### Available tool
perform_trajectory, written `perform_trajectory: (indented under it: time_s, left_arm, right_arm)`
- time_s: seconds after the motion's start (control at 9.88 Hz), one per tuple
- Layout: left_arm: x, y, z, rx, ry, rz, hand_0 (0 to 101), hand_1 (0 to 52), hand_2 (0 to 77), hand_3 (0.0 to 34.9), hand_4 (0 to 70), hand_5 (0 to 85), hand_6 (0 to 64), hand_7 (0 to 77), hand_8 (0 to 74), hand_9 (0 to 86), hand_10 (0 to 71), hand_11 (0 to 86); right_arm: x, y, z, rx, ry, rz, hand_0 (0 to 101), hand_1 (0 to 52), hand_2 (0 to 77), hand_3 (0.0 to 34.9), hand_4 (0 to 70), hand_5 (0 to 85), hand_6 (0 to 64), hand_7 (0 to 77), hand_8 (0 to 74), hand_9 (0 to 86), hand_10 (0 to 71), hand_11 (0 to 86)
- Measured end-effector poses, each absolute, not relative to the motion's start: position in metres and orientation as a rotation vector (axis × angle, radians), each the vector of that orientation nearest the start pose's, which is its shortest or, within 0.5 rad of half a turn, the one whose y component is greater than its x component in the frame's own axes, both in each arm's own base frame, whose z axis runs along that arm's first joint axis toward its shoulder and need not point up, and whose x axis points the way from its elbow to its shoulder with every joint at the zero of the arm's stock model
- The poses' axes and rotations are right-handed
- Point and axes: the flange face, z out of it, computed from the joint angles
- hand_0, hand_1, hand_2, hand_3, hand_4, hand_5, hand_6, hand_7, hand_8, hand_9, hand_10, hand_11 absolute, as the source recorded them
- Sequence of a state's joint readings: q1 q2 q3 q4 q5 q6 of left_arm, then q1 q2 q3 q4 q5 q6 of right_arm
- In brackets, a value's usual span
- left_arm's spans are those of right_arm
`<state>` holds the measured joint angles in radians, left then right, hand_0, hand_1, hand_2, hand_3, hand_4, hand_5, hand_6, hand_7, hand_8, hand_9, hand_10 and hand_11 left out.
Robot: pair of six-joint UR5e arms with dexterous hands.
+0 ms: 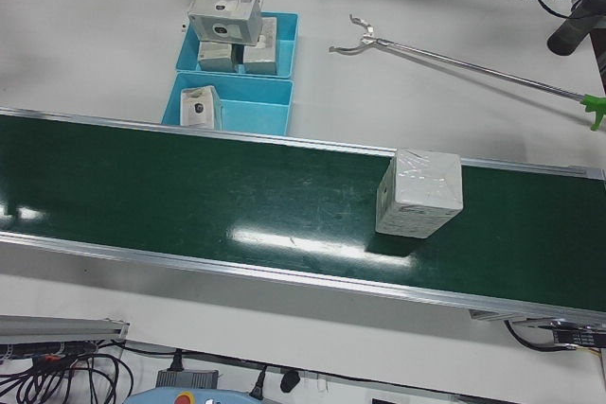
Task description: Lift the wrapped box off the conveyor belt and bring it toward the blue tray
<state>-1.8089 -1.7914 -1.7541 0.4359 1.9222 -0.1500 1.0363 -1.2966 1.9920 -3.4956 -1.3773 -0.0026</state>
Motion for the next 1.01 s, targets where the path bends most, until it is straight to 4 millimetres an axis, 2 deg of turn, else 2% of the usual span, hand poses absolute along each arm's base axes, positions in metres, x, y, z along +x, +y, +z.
perform_trajectory:
  time_s: [0.4, 1.01]
  left_arm:
    - [-0.2245, -0.5052, 0.5257, -0.303, 2.191, -2.279, 0, 0.0, 1.1, 0.0, 0.0, 1.1, 0.0, 0.5, 0.5, 0.0, 0.5, 0.5]
    - [-0.2245, -0.5052, 0.5257, -0.303, 2.191, -2.279, 0, 0.0, 1.1, 0.0, 0.0, 1.1, 0.0, 0.5, 0.5, 0.0, 0.5, 0.5]
  right_arm:
    - [-0.1395, -0.5466, 0.3846, 0.512, 2.633, -1.902, 49, 11.5, 6.0, 1.3, 24.0, 18.5, 13.1, 29.5, 2.2, 7.1, 4.4, 6.5]
    - [-0.1427, -0.5510, 0.3921, 0.514, 2.618, -1.919, 48, 10.4, 5.5, 1.1, 24.5, 18.5, 13.1, 29.5, 2.2, 7.1, 3.8, 6.5]
